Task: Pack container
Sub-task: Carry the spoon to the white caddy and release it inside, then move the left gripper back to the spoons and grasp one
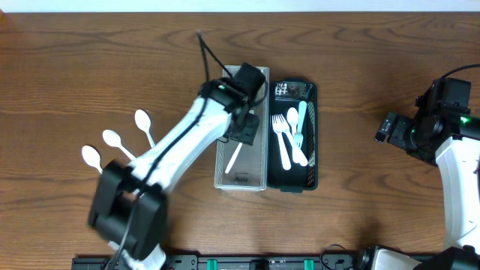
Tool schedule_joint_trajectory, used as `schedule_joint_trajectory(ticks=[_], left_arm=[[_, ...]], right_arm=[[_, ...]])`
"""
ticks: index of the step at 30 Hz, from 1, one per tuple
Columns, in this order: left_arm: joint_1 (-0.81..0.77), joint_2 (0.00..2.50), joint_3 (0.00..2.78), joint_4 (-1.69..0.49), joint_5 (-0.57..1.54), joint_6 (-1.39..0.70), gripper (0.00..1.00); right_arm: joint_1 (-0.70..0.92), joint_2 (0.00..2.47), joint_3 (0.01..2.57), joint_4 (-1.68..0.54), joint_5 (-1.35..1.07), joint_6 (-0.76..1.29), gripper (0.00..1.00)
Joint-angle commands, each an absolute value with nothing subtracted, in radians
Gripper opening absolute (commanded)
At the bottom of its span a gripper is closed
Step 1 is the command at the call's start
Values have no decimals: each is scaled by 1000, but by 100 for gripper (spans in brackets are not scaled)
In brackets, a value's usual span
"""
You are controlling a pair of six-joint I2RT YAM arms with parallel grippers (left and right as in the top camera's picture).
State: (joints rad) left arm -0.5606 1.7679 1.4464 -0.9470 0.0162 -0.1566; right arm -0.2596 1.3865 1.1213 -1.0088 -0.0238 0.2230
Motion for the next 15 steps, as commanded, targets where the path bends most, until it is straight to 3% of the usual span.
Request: schedule_joint_trajectory(ticks=[1, 5, 15], left_arm=[[-510, 1608, 1480, -986, -117, -144, 80], [-365, 1491, 1480, -1036, -128, -150, 99], [80, 1547, 1402, -1012, 77, -204, 98]], right_arm=[[-266, 1388, 1117, -1010, -28, 215, 99], [-266, 1388, 1117, -1009, -28, 216, 100], [-266, 1388, 1117, -1010, -35, 215, 99]])
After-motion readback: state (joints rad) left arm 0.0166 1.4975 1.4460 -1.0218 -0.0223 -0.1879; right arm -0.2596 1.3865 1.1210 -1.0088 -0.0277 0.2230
